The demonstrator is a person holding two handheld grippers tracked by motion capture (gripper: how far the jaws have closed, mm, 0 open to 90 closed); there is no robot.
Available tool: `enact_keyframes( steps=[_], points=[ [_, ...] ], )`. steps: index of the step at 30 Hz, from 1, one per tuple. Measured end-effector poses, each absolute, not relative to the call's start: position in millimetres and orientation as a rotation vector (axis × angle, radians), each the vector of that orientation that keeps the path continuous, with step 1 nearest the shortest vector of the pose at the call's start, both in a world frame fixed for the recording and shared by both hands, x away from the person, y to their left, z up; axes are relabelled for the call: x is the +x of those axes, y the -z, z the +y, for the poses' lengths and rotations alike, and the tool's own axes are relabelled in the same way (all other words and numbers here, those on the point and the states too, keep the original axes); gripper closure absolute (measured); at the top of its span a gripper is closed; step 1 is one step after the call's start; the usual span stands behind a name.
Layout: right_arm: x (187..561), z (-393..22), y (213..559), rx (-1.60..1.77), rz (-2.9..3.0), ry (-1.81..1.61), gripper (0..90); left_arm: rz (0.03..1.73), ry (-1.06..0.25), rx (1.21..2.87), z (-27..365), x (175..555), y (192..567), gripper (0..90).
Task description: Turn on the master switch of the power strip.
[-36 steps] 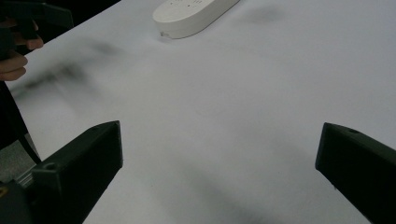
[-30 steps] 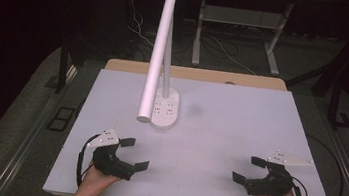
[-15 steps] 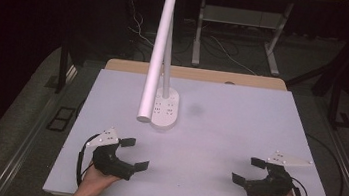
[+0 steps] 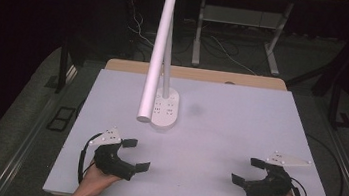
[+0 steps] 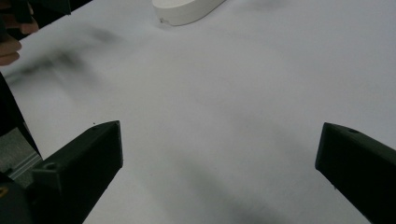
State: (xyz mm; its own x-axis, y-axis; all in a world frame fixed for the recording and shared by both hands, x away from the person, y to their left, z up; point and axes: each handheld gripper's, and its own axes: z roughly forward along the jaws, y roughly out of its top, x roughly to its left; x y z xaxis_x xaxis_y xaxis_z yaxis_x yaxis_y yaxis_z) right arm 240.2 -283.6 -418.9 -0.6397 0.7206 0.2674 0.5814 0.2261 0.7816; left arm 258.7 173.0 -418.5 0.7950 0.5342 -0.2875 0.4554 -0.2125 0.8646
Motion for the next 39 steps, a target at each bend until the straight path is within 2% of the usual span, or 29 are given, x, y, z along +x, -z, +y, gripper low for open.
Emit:
enact_keyframes(
  steps=[39],
  points=[
    [239, -286, 420, 1.254, 2.323, -1.387, 0.2, 0.786, -0.048, 1.889, 185, 291, 395, 0.0]
  ],
)
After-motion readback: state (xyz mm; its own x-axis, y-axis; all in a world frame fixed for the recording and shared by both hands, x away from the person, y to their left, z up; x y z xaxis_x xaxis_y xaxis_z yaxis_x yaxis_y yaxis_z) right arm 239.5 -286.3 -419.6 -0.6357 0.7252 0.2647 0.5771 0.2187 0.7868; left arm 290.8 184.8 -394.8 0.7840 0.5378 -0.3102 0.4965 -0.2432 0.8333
